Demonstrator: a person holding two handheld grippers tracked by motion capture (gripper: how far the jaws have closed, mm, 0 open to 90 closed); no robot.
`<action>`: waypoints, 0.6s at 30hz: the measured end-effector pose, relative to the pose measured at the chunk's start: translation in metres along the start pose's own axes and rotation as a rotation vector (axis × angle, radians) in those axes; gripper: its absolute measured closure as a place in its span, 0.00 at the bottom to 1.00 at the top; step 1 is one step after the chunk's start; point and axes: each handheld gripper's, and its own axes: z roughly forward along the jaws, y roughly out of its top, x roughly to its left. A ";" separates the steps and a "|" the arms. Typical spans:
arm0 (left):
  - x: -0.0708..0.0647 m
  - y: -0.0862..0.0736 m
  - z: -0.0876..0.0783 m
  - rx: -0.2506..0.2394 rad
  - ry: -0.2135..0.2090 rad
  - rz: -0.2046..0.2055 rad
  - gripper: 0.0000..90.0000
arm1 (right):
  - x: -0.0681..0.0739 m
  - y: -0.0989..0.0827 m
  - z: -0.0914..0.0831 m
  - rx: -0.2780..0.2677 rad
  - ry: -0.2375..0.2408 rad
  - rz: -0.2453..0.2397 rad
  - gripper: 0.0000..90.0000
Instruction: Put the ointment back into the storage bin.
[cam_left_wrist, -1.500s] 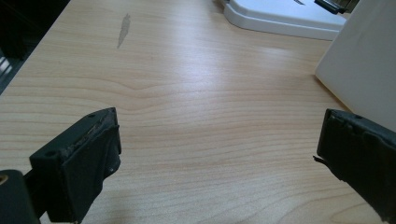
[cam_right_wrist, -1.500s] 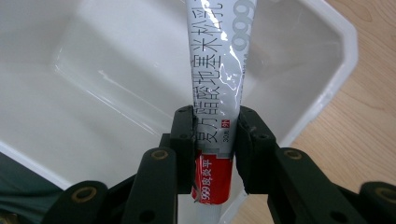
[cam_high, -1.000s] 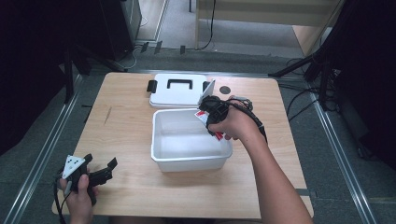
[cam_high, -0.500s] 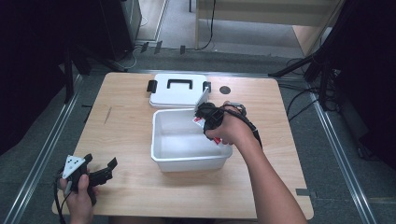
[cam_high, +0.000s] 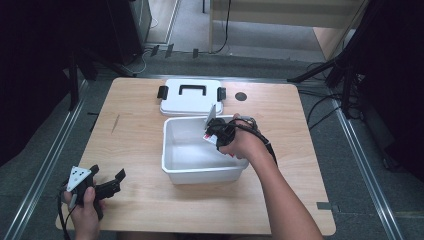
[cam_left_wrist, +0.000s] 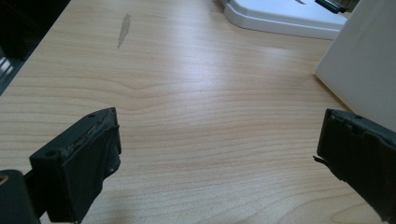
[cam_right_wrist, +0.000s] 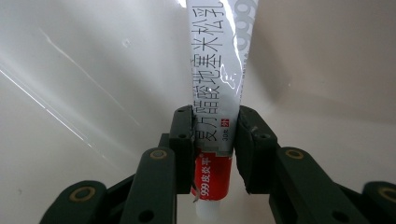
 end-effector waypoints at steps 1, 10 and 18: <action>0.000 0.000 0.000 0.000 0.001 0.001 0.00 | 0.000 0.000 0.000 0.000 0.000 0.000 0.78; 0.000 0.000 0.000 0.001 0.002 0.002 0.00 | 0.003 -0.002 0.001 -0.057 -0.029 -0.057 0.70; 0.000 0.000 0.000 0.000 0.002 0.001 0.00 | 0.007 -0.007 -0.017 -0.182 -0.046 -0.067 0.28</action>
